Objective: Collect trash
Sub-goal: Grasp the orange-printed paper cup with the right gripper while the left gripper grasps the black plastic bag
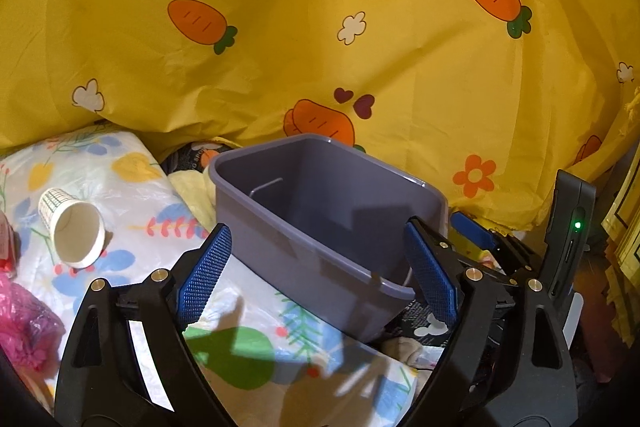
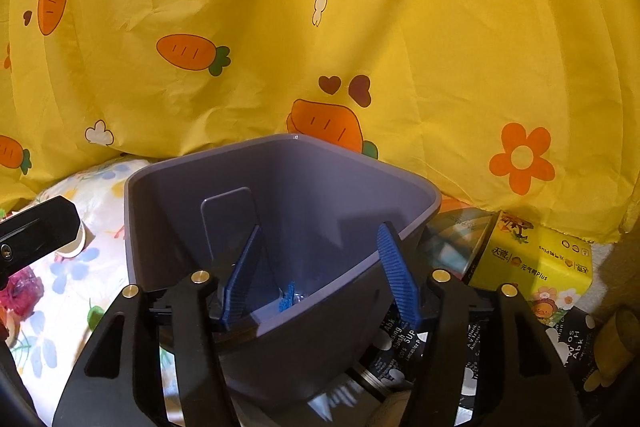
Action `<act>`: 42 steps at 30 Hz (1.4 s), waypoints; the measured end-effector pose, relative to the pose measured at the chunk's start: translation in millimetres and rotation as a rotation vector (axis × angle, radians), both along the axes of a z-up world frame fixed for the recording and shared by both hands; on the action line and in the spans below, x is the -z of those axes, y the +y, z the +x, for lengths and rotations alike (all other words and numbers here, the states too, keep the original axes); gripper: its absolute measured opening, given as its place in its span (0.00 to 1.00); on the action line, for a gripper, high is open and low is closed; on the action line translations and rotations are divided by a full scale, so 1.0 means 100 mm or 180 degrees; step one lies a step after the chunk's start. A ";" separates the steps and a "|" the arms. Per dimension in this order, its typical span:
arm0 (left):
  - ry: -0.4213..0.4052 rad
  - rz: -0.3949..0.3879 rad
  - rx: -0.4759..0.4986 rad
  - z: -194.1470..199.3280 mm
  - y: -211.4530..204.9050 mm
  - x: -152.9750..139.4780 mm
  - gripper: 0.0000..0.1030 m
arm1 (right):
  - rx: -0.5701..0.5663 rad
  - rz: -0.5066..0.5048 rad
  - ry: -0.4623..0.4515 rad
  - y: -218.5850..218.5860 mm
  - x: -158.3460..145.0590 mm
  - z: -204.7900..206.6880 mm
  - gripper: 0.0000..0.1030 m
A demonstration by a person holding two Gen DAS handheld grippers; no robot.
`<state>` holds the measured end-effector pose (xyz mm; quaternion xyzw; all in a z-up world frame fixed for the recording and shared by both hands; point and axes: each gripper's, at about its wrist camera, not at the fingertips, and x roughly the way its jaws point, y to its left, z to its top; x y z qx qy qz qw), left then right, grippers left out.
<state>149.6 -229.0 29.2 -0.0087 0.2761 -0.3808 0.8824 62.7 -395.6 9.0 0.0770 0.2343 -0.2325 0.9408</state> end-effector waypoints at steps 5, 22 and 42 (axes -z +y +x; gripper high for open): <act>-0.0022 -0.0024 -0.0166 -0.13 0.23 0.01 0.84 | -0.0035 -0.0021 -0.0054 0.09 -0.03 -0.09 0.72; -0.0246 0.0249 -0.1624 -0.83 1.69 0.05 0.86 | -0.0744 0.0074 -0.0358 1.12 -0.24 -0.42 0.83; -0.0125 0.0331 -0.3471 -1.46 3.67 0.21 0.89 | -0.2284 0.0001 0.0190 3.25 0.14 0.07 0.83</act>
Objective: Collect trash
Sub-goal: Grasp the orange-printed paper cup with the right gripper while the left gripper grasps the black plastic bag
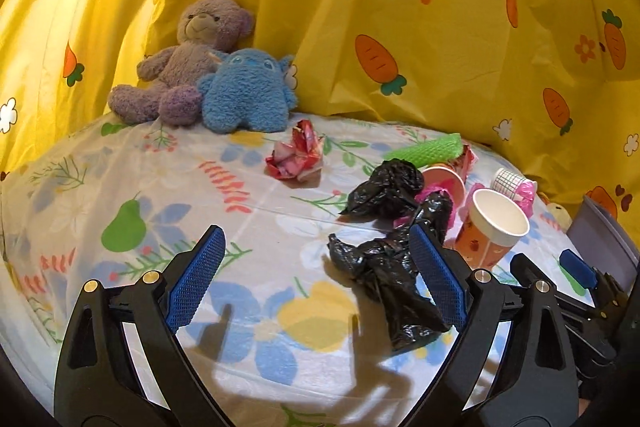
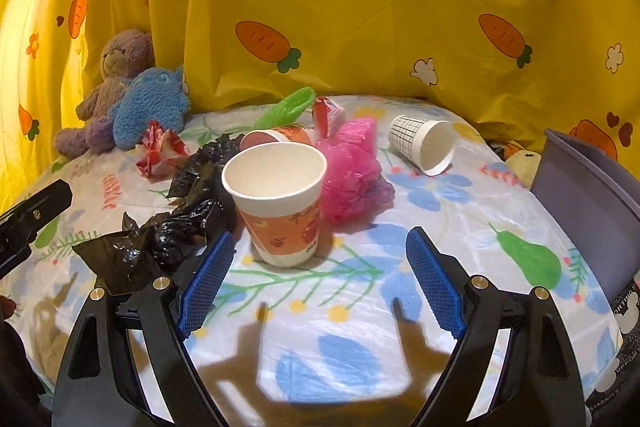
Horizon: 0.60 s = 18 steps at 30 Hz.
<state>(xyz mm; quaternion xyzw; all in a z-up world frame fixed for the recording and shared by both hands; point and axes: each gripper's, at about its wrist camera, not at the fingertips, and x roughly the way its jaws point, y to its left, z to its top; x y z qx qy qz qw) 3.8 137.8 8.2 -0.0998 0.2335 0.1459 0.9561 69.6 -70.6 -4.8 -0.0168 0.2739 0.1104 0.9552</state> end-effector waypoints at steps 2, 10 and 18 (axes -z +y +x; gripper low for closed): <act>0.0013 -0.0012 0.0000 0.02 0.02 0.02 0.89 | -0.0018 -0.0033 0.0041 0.06 0.01 0.08 0.83; 0.0036 -0.0022 0.0000 0.09 0.09 0.05 0.89 | -0.0074 -0.0071 0.0266 0.22 0.04 0.32 0.74; 0.0096 -0.0082 0.0148 0.14 0.02 0.13 0.89 | -0.0090 -0.0217 0.0276 0.30 0.06 0.40 0.58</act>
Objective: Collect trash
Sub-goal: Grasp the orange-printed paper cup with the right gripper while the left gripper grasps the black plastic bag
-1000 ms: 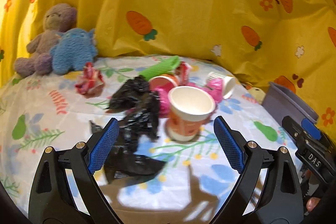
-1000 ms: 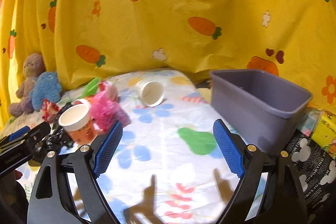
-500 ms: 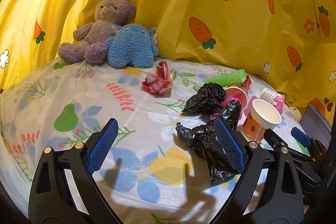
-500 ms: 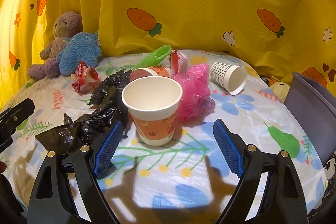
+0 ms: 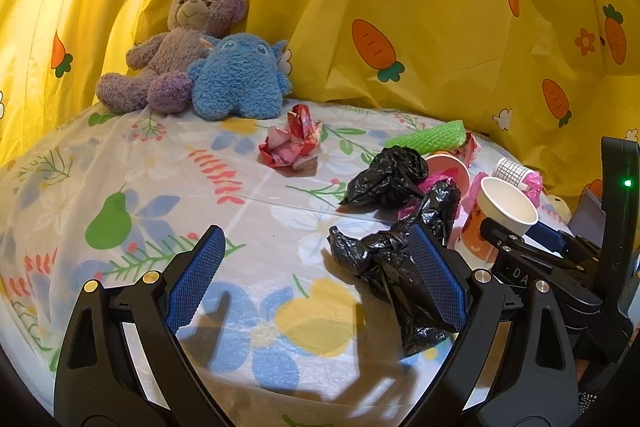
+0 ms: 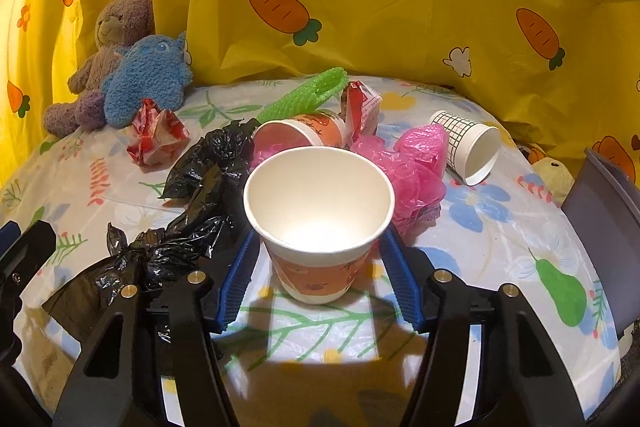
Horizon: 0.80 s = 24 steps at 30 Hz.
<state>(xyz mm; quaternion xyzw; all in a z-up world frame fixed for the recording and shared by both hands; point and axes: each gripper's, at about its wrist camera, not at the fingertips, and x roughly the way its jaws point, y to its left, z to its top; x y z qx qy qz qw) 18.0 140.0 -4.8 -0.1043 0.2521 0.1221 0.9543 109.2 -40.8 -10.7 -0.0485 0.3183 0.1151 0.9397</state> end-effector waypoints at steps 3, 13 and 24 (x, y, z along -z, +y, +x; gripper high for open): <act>0.0029 -0.0005 0.0058 0.02 -0.04 0.03 0.89 | -0.0036 -0.0056 -0.0067 0.01 0.00 -0.05 0.54; 0.0248 -0.0334 0.0477 0.21 -0.16 0.20 0.81 | -0.0073 0.0055 -0.0396 -0.26 -0.18 -0.43 0.52; 0.0477 -0.0611 0.0752 0.32 -0.27 0.36 0.24 | -0.0056 0.0149 -0.0442 -0.47 -0.20 -0.67 0.53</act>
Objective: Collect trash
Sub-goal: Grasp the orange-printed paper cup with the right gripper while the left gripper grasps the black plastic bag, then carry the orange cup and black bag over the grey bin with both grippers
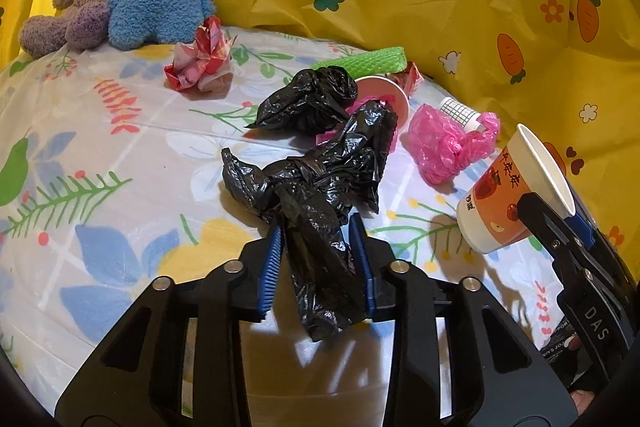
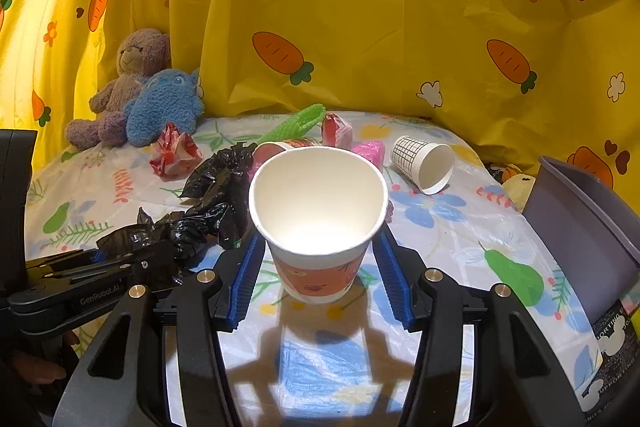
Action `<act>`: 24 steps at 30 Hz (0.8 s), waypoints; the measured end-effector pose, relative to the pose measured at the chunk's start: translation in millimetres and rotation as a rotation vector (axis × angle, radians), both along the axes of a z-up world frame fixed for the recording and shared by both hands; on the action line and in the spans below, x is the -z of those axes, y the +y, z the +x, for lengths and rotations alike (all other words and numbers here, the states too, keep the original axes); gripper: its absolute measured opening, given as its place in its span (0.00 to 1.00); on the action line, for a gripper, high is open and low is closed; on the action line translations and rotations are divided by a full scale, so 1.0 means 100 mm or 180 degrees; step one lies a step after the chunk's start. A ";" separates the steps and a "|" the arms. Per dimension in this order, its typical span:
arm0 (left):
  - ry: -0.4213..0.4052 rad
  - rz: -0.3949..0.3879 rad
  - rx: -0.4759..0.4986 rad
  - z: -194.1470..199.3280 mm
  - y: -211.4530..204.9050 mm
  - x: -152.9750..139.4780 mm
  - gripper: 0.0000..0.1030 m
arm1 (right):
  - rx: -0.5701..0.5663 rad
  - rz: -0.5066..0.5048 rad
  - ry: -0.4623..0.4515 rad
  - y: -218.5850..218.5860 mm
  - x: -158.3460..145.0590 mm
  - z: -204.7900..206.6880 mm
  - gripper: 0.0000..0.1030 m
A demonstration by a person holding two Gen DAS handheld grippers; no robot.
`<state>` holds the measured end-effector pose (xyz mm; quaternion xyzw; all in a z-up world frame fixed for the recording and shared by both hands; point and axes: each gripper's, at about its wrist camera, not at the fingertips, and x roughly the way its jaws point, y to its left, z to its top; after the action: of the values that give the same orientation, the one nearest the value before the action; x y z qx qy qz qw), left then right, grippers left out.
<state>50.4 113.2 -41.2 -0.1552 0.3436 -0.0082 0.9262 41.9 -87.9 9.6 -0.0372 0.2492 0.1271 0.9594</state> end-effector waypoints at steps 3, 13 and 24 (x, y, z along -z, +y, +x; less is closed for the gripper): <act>-0.0030 -0.0025 0.0006 -0.02 0.01 0.00 0.09 | 0.0007 0.0013 -0.0015 -0.04 -0.01 -0.06 0.53; -0.0359 0.0163 -0.0006 -0.29 -0.06 -0.29 0.04 | 0.0003 0.0064 -0.0086 -0.10 -0.06 -0.22 0.53; -0.0707 0.0200 0.0017 -0.54 -0.09 -0.64 0.04 | 0.0031 0.0213 -0.0125 -0.24 -0.13 -0.31 0.53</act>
<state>-3.7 104.0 22.7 -0.1233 0.2393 -0.0171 0.9629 10.7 -111.7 22.7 -0.0064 0.2260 0.1298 0.9654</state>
